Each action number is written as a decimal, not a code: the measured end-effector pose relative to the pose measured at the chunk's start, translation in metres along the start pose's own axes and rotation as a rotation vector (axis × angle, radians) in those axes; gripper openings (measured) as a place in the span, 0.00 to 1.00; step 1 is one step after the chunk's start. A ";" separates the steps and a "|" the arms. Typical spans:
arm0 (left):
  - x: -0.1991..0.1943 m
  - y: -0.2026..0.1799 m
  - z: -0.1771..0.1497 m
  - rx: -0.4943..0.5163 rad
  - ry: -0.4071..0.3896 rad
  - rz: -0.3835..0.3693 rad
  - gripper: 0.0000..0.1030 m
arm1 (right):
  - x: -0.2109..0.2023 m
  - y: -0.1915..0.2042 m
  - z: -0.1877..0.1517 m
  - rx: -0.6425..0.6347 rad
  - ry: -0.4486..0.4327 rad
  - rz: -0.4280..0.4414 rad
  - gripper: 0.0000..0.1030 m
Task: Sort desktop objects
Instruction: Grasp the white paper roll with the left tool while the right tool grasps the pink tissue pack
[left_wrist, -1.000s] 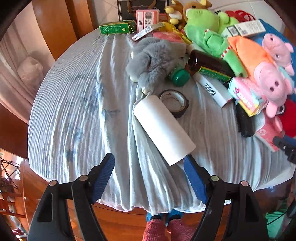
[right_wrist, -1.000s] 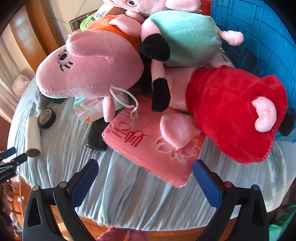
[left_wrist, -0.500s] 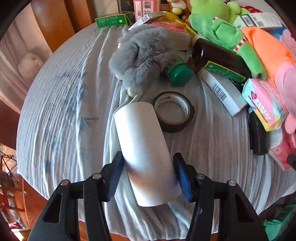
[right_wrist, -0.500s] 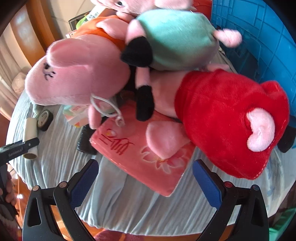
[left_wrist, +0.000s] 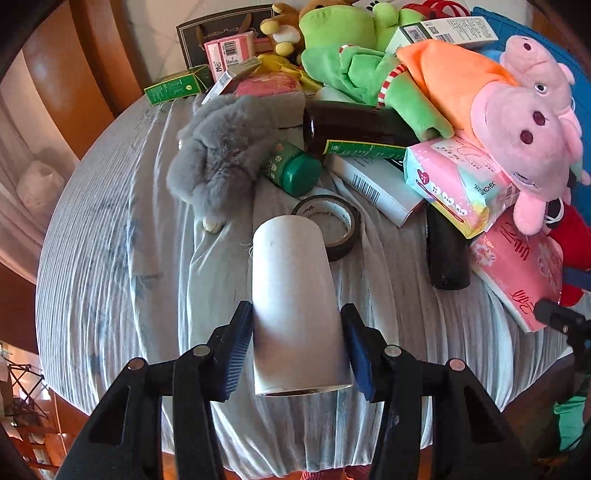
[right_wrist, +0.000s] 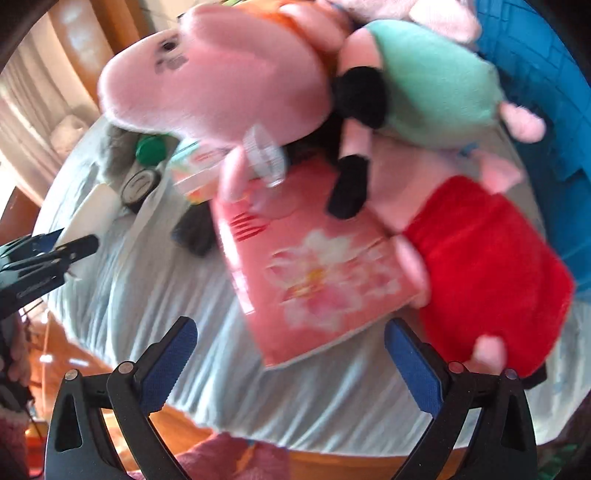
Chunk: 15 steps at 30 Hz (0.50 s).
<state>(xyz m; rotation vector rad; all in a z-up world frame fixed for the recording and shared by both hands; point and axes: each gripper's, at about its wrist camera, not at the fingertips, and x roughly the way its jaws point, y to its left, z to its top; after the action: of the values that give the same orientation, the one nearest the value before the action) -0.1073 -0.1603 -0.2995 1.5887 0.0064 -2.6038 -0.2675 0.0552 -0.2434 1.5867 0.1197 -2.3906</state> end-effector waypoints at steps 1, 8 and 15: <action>0.003 -0.001 0.001 0.000 0.011 0.008 0.46 | 0.000 -0.006 0.005 0.008 -0.009 -0.007 1.00; 0.020 0.028 0.000 -0.051 0.077 0.024 0.45 | 0.024 0.002 0.028 -0.081 -0.009 0.022 1.00; 0.022 0.033 0.001 -0.074 0.083 0.010 0.45 | 0.032 0.021 0.018 -0.113 0.057 0.038 1.00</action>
<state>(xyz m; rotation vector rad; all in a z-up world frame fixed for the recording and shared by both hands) -0.1154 -0.1951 -0.3173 1.6659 0.0995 -2.4968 -0.2898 0.0251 -0.2643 1.5912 0.2297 -2.2689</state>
